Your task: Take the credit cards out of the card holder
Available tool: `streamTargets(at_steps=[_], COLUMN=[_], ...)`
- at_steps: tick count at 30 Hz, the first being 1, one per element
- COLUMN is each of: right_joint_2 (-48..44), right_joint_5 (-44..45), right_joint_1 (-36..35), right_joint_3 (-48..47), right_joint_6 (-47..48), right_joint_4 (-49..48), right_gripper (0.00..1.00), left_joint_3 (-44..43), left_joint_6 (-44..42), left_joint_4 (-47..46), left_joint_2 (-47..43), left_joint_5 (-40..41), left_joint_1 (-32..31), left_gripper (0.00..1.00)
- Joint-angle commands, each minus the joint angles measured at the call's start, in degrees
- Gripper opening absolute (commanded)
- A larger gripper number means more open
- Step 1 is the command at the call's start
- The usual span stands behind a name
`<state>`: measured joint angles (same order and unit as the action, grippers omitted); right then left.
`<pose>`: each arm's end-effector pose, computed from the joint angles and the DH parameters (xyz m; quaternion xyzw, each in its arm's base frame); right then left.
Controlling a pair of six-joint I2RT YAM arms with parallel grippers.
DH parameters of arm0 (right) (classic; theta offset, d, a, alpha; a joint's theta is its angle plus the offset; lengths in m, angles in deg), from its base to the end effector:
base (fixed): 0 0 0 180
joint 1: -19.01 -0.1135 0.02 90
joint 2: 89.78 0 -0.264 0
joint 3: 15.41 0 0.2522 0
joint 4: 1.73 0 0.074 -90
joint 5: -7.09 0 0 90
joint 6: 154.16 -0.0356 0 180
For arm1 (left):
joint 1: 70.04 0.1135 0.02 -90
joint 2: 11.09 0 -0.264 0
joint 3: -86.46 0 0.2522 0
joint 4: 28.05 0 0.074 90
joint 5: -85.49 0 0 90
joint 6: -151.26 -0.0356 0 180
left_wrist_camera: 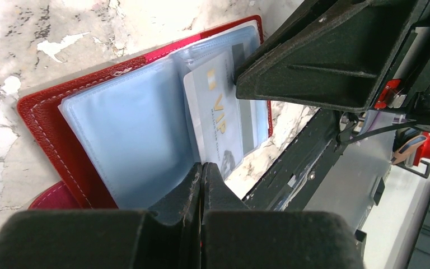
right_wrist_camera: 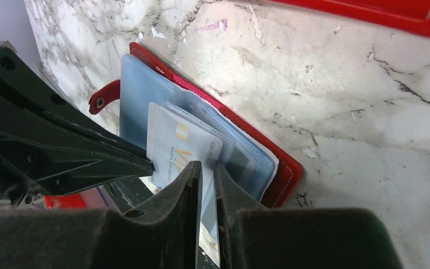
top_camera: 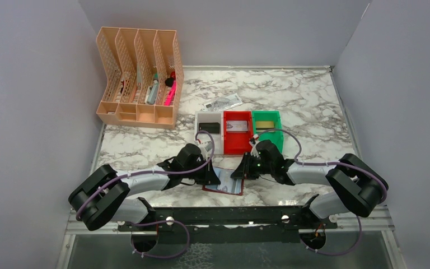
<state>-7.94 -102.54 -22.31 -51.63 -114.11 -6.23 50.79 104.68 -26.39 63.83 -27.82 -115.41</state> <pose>0.1723 0.1674 0.1239 -0.0028 0.8998 0.4000 0.1741 0.1496 -0.1716 0.1390 0.0991 0.8893 -0.4159 0.1621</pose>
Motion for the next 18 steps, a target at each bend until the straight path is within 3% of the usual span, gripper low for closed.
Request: streamTargets(at_steps=[1, 18], right_joint_2=[1.4, 1.7], right_joint_5=[6.4, 5.5], right_joint_1=[-0.1, -0.1], right_joint_3=[0.6, 0.1], right_joint_6=[1.3, 1.4], right_joint_4=[7.9, 7.8], right_gripper=[0.20, 0.18], left_joint_3=[-1.1, -0.6], left_joint_6=[-2.1, -1.4], left_joint_4=[3.1, 1.1], left_joint_2=[-1.7, -2.3], left_joint_5=[2.0, -0.2], left_joint_1=[0.3, 0.5], left_gripper=[0.02, 0.04])
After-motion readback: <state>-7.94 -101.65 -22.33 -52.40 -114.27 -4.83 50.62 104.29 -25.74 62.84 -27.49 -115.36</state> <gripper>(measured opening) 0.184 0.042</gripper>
